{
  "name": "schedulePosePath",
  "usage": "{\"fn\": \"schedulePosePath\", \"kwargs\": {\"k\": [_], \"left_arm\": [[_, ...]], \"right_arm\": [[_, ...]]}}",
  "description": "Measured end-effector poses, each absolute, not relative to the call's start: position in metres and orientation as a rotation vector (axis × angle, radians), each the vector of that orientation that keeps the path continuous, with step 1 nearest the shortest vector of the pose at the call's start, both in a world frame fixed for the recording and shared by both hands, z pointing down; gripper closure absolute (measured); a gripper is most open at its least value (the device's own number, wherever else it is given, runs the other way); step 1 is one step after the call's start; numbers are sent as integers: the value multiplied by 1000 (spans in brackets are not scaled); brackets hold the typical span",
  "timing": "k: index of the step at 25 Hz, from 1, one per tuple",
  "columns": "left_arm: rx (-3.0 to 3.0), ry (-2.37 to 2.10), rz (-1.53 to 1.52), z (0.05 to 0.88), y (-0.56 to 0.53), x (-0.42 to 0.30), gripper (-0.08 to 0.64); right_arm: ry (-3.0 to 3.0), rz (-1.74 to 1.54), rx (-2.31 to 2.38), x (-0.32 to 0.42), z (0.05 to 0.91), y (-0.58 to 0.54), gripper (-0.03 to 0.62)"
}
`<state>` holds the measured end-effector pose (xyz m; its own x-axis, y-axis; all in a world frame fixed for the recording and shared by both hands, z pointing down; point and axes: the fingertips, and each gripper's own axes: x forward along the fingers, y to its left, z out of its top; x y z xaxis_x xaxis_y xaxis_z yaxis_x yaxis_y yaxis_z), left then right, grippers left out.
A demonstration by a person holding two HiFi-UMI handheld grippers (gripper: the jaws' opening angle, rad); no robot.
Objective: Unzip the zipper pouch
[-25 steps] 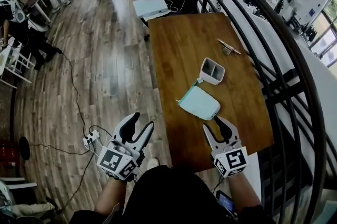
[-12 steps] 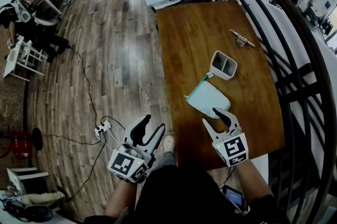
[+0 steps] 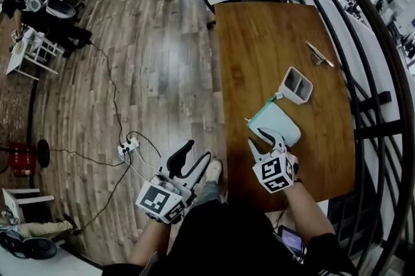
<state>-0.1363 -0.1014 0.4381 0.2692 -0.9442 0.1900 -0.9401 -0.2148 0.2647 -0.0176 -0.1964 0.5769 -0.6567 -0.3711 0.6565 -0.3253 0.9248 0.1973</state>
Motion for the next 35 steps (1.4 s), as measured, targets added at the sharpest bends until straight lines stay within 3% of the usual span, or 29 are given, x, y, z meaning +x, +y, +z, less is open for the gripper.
{"fn": "schedulePosePath", "kwargs": {"k": [17, 28, 31, 35], "left_arm": [[2083, -1728, -14, 480, -110, -174, 351], [2105, -1649, -28, 485, -123, -185, 351], [2124, -1622, -35, 484, -128, -182, 351], [2157, -1585, -15, 484, -130, -178, 351]], "right_arm": [[-1989, -21, 361, -19, 674, -238, 434], [-1956, 54, 351, -24, 690, -237, 521], [-1949, 40, 364, -23, 689, -237, 572], [-1977, 46, 398, -18, 680, -229, 581]]}}
